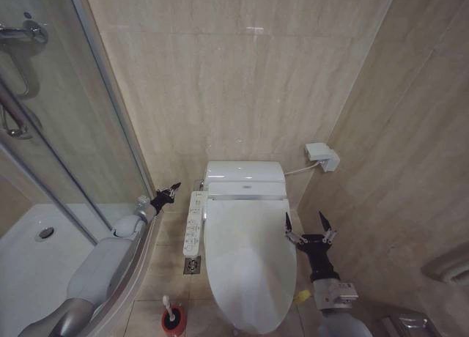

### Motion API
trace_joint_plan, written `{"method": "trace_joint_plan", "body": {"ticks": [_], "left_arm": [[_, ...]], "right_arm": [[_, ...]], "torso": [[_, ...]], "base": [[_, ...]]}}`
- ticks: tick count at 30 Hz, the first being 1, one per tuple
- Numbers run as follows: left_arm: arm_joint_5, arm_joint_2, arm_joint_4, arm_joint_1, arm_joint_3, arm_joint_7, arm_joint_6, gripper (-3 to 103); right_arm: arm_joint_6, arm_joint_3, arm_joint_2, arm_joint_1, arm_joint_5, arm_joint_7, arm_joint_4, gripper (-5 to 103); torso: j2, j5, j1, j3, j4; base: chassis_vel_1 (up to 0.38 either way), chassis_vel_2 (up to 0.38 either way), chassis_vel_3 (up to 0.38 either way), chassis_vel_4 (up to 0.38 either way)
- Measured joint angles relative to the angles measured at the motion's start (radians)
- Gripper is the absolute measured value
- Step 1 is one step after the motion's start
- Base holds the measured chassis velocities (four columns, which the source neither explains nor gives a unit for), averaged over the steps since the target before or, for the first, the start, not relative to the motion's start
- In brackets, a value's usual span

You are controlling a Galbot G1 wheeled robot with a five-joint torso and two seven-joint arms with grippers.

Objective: Open the toilet lid, clean the toilet bowl with a toilet brush, close the toilet lid, and flush.

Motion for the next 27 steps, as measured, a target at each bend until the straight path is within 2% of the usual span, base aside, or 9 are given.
{"method": "trace_joint_plan", "body": {"ticks": [7,27], "left_arm": [[0.002,0.001,0.02,-0.006,0.004,0.043,-0.026,0],[0.007,-0.018,0.17,-0.073,0.037,0.24,-0.154,0]], "right_arm": [[0.0,0.0,0.0,0.0,0.0,0.0,0.0,100],[0.0,0.0,0.0,0.0,0.0,0.0,0.0,100]], "torso": [[0.0,0.0,0.0,0.0,0.0001],[0.0,0.0001,-0.001,0.0,0.0]], "base": [[-0.013,0.022,0.013,-0.015],[0.0,0.0,0.0,0.0]]}}
